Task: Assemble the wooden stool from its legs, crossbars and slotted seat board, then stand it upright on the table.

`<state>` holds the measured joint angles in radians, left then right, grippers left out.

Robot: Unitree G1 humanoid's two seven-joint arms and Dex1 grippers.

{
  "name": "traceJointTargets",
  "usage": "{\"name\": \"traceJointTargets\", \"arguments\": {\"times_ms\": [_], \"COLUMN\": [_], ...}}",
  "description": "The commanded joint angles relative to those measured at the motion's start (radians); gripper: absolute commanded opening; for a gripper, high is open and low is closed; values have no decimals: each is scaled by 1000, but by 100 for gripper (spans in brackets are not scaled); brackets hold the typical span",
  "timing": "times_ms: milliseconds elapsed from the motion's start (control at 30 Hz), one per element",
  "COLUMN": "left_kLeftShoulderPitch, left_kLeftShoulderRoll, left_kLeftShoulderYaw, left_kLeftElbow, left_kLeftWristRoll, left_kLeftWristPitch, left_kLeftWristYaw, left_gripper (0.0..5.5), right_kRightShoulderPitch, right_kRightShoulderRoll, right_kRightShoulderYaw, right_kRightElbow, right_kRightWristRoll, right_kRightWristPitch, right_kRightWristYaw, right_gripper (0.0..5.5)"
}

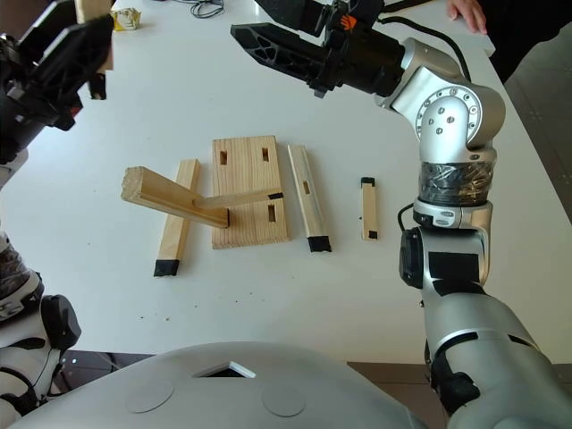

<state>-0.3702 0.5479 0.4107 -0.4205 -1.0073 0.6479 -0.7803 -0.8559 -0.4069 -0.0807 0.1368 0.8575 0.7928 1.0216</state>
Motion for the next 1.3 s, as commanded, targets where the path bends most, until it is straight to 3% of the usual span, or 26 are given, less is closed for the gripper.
{"name": "traceJointTargets", "arguments": {"times_ms": [33, 400, 800, 1300], "left_kLeftShoulderPitch": [-15, -37, -8, 6], "left_kLeftShoulderRoll": [32, 88, 87, 84], "left_kLeftShoulderYaw": [-61, -168, -199, -215], "left_kLeftElbow": [18, 58, 29, 34], "left_kLeftWristRoll": [-6, 7, -4, 8], "left_kLeftWristPitch": [-3, 8, 17, 9], "left_kLeftWristYaw": [-72, -225, -230, -234], "left_gripper": [205, 205, 205, 205], "right_kRightShoulderPitch": [-72, -61, -44, -9], "right_kRightShoulderRoll": [-14, 6, 12, 38], "right_kRightShoulderYaw": [-2, -38, -128, -149], "right_kRightElbow": [13, -78, -139, -207], "right_kRightWristRoll": [13, 116, 255, 389], "right_kRightWristPitch": [10, 144, 233, 264], "right_kRightWristYaw": [67, 62, -57, -169], "right_gripper": [534, 534, 534, 310]}}
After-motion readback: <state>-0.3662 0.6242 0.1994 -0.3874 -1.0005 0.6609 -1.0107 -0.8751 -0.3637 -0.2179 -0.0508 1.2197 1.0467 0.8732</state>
